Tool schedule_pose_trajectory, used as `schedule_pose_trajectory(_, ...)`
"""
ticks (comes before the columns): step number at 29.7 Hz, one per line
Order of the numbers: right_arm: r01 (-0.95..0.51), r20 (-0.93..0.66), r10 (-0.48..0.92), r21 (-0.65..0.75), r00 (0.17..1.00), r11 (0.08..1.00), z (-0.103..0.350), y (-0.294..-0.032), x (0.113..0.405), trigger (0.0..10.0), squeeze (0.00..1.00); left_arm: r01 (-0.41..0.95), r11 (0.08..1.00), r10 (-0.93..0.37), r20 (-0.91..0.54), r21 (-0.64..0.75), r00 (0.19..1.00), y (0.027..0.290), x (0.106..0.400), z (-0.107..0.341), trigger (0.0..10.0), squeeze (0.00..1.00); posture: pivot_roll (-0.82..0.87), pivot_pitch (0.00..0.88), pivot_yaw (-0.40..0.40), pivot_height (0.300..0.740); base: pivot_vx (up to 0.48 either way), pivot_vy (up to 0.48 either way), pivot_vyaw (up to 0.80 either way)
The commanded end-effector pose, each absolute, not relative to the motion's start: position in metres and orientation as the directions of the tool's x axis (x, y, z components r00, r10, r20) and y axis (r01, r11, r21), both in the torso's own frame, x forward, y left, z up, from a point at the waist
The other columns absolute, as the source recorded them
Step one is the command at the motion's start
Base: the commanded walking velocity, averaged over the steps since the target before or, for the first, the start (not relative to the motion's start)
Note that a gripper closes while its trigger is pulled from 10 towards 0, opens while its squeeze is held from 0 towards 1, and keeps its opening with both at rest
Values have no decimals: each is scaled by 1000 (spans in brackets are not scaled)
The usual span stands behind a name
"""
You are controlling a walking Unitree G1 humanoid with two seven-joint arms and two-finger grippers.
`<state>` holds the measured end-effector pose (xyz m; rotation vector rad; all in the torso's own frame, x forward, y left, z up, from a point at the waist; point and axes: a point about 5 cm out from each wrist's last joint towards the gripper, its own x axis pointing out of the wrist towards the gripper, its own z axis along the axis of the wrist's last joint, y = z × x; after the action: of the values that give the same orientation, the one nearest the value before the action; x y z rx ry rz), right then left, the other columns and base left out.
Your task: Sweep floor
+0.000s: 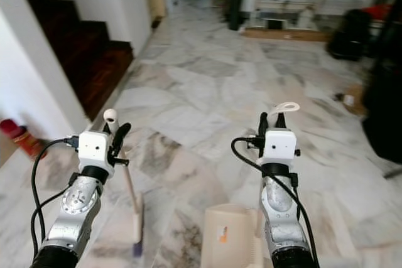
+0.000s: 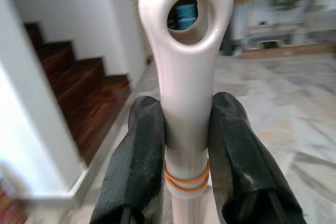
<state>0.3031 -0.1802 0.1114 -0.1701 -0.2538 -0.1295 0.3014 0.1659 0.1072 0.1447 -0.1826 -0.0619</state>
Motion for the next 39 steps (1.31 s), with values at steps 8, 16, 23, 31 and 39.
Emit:
schedule_pose_trajectory(8, 133, 316, -87, -124, 945, 983, 126, -173, 307, 10000, 0, 24, 984, -61, 211, 175, 976, 169, 304, 117, 10000, 0, -40, 0, 18, 740, 323, 0, 0)
schedule_pose_trajectory(16, 125, 316, -80, -125, 945, 984, 126, -172, 308, 10000, 0, 20, 984, -57, 208, 175, 977, 170, 303, 116, 10000, 0, -38, 0, 15, 740, 326, 0, 0)
schedule_pose_trajectory(23, 119, 317, -74, -126, 946, 985, 126, -172, 308, 10000, 0, 18, 985, -54, 210, 172, 976, 168, 304, 116, 10000, 0, -37, 0, 12, 740, 327, 0, 0)
schedule_pose_trajectory(31, 140, 308, -97, -120, 946, 983, 124, -175, 307, 10000, 0, 27, 986, -62, 208, 167, 976, 168, 306, 116, 10000, 0, -57, 0, 25, 740, 329, 0, 0)
schedule_pose_trajectory(39, 189, 285, -154, -98, 946, 977, 114, -192, 296, 10000, 0, 26, 990, -49, 158, 141, 986, 169, 308, 103, 10000, 0, -77, 0, 25, 740, 328, 0, 0)
